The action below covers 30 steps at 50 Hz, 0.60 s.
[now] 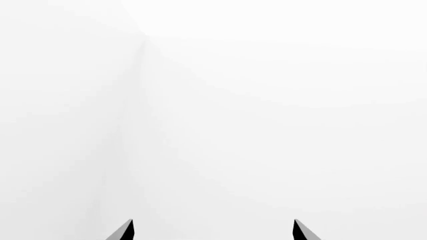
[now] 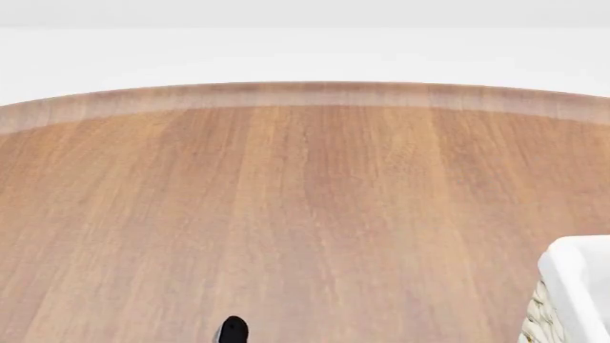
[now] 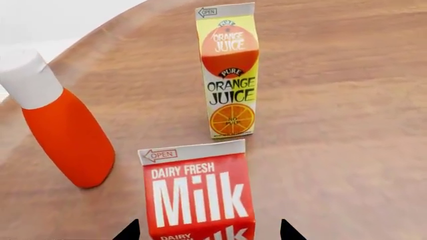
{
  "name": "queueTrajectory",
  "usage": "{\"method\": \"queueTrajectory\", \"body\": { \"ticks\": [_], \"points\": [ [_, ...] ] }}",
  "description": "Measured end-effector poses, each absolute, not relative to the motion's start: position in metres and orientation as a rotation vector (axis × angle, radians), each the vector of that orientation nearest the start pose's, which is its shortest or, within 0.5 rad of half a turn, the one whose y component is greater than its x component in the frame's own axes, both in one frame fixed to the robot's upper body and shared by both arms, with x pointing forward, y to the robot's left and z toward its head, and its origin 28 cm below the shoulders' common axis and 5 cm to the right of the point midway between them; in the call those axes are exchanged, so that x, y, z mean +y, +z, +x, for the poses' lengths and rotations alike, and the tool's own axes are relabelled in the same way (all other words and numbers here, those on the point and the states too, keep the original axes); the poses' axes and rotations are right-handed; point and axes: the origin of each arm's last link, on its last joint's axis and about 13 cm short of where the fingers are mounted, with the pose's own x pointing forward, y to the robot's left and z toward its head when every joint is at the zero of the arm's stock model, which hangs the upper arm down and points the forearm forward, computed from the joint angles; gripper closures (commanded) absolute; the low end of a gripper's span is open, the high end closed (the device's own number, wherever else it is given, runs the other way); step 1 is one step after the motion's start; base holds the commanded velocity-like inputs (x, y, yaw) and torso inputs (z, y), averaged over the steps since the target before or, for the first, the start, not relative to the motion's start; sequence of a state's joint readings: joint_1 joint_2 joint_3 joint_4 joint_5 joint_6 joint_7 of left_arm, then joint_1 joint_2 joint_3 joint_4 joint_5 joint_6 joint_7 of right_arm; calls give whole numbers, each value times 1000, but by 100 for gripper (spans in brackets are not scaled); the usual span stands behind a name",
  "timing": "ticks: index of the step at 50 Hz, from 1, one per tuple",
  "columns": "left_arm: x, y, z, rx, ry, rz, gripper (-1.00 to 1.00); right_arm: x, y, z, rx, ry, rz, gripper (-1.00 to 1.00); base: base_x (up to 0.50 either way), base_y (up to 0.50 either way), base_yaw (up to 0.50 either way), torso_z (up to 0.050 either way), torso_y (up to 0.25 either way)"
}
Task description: Pick the milk and place it in the basket.
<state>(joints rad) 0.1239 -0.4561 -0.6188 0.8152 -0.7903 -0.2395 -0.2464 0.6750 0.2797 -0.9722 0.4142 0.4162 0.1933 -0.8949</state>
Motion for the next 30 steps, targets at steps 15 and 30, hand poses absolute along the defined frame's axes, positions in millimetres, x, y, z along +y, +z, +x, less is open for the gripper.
{"method": "queueTrajectory", "body": {
  "ticks": [15, 30],
  "points": [
    [323, 197, 144, -606, 251, -130, -100, -48, 25, 308, 420, 1568, -264, 100, 0, 0, 0, 0, 0],
    [323, 197, 144, -606, 251, -130, -100, -50, 21, 310, 406, 1555, -251, 100, 0, 0, 0, 0, 0]
  ]
}}
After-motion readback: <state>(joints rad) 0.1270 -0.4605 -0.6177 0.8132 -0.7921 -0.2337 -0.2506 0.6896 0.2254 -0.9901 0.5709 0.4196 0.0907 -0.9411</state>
